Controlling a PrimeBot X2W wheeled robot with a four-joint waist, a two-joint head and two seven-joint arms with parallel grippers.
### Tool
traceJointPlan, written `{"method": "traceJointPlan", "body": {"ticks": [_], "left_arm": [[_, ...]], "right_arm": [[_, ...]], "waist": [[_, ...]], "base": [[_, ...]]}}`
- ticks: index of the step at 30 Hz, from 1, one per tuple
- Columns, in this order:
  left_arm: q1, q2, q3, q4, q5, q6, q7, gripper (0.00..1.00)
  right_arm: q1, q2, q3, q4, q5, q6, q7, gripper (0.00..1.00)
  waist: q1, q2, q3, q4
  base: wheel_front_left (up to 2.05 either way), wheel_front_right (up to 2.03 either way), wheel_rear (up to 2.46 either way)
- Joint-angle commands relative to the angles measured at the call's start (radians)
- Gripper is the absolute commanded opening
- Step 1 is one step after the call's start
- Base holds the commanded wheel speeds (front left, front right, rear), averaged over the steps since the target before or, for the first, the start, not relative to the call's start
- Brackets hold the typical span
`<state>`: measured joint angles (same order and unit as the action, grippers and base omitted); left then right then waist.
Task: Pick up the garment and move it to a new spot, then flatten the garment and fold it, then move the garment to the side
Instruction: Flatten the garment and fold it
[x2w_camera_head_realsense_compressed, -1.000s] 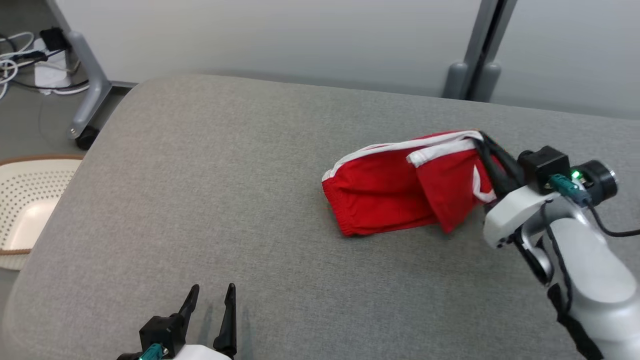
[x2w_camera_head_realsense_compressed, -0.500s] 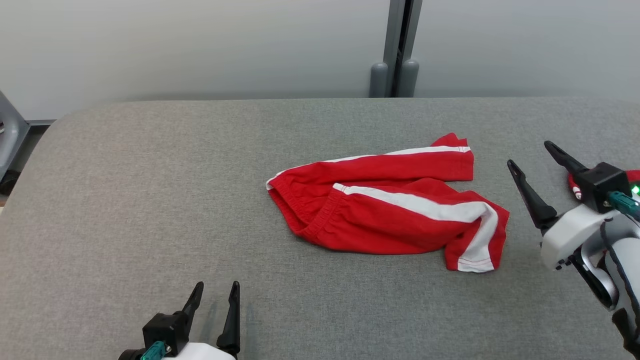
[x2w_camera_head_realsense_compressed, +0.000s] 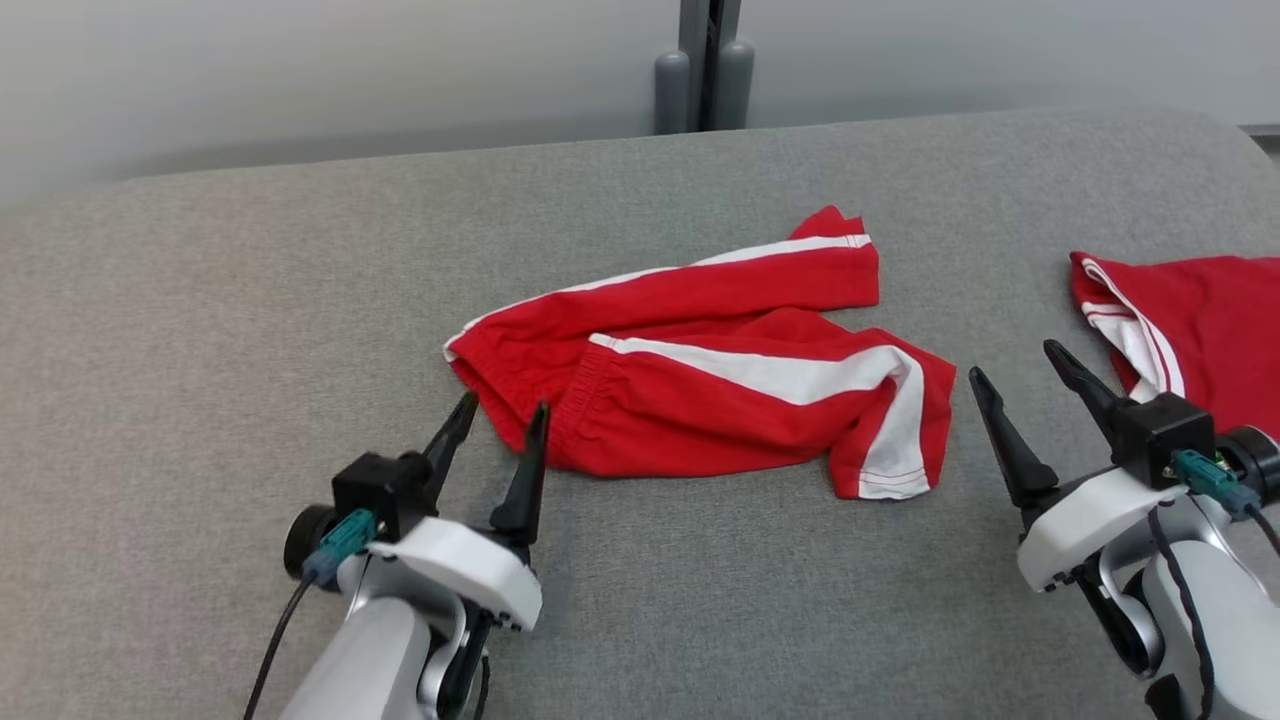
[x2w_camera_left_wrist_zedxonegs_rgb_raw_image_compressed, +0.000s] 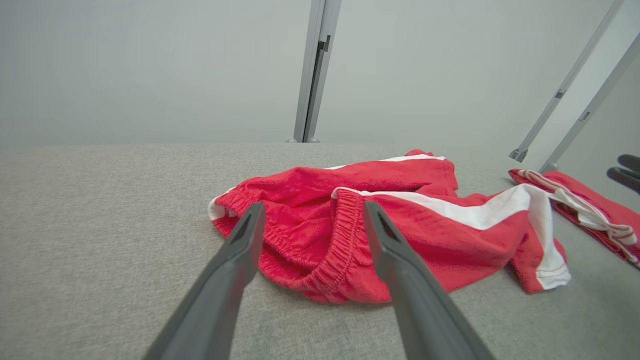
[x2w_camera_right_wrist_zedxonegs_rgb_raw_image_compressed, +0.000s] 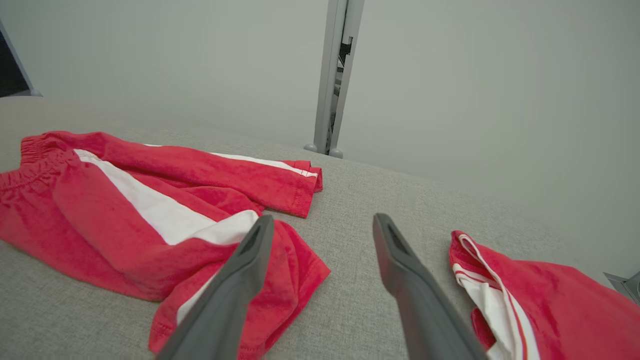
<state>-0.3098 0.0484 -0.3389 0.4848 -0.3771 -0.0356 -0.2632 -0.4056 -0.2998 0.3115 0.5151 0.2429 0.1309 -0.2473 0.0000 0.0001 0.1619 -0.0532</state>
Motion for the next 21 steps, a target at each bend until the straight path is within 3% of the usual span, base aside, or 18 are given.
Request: {"method": "traceJointPlan", "body": {"ticks": [1,6,14,19,20,21], "left_arm": [[-0.054,0.005,-0.02,0.033,-0.006,-0.008,-0.002,1.0],[-0.22,0.005,-0.112,0.204,-0.116,-0.032,0.001,1.0],[-0.357,0.005,-0.185,0.433,-0.208,0.012,0.005,1.0],[-0.387,0.005,-0.219,0.497,-0.267,0.001,0.005,1.0],[-0.388,0.005,-0.227,0.503,-0.272,0.002,0.004,0.86],[-0.391,0.005,-0.237,0.508,-0.278,0.0,0.003,0.25]], "right_arm": [[-0.005,0.003,0.002,-0.005,-0.005,0.0,-0.009,1.0],[-0.019,0.028,0.006,-0.002,-0.018,0.0,-0.012,1.0],[-0.027,0.05,0.003,0.006,-0.022,0.0,-0.017,1.0],[-0.028,0.057,-0.003,0.005,-0.029,0.0,-0.02,1.0],[-0.029,0.058,-0.004,0.006,-0.031,0.0,-0.02,1.0],[-0.03,0.058,-0.007,0.007,-0.031,0.0,-0.02,1.0]], "waist": [[0.0,-0.0001,0.03,-0.032],[0.0,-0.0001,0.059,-0.084],[0.0,-0.0001,0.088,-0.137],[0.0,-0.0001,0.1,-0.144],[0.0,-0.0001,0.101,-0.142],[0.0,-0.0001,0.101,-0.14]], "base": [[0.0,0.0,0.0],[0.0,0.0,0.0],[0.0,0.0,0.0],[0.0,0.0,0.0],[0.0,0.0,0.0],[0.0,0.0,0.0]]}}
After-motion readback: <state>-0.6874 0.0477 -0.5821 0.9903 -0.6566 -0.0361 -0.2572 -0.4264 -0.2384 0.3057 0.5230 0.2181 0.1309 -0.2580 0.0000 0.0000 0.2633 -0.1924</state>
